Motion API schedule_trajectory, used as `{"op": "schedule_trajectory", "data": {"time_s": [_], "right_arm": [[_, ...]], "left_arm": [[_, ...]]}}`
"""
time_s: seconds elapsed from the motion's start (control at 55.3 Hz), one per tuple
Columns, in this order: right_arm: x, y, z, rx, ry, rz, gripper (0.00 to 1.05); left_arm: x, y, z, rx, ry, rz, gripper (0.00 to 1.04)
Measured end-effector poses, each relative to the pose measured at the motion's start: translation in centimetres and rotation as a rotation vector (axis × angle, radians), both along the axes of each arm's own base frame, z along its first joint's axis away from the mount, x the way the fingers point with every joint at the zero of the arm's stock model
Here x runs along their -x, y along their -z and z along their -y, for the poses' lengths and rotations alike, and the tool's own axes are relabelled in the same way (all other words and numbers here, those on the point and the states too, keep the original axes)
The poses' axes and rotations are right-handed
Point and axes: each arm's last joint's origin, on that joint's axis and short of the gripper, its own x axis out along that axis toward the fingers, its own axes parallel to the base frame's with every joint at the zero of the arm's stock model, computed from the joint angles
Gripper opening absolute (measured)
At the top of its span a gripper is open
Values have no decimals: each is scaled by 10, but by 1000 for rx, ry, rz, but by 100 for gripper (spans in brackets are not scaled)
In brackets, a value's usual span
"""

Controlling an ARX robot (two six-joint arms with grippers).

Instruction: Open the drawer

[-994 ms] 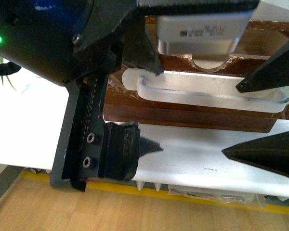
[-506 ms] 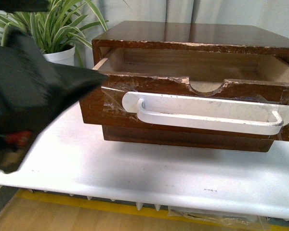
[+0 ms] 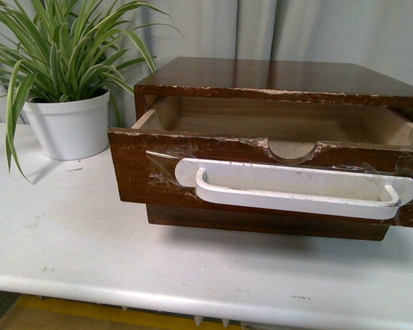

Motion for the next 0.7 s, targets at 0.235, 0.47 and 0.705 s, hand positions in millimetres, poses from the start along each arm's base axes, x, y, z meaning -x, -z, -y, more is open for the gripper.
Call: {"op": "schedule_trajectory", "data": {"time_s": [0.235,0.47,0.705], "right_arm": [[1,2,3,-39,56,57,91],[1,18,3,10,64,131,39],[1,25,3,14,63,134,1]], "left_arm": [[2,2,-2,79,-41,48,95],[13,16,-15,143,-77,214,43],[13,25,-15,154,-70,211,4]]}}
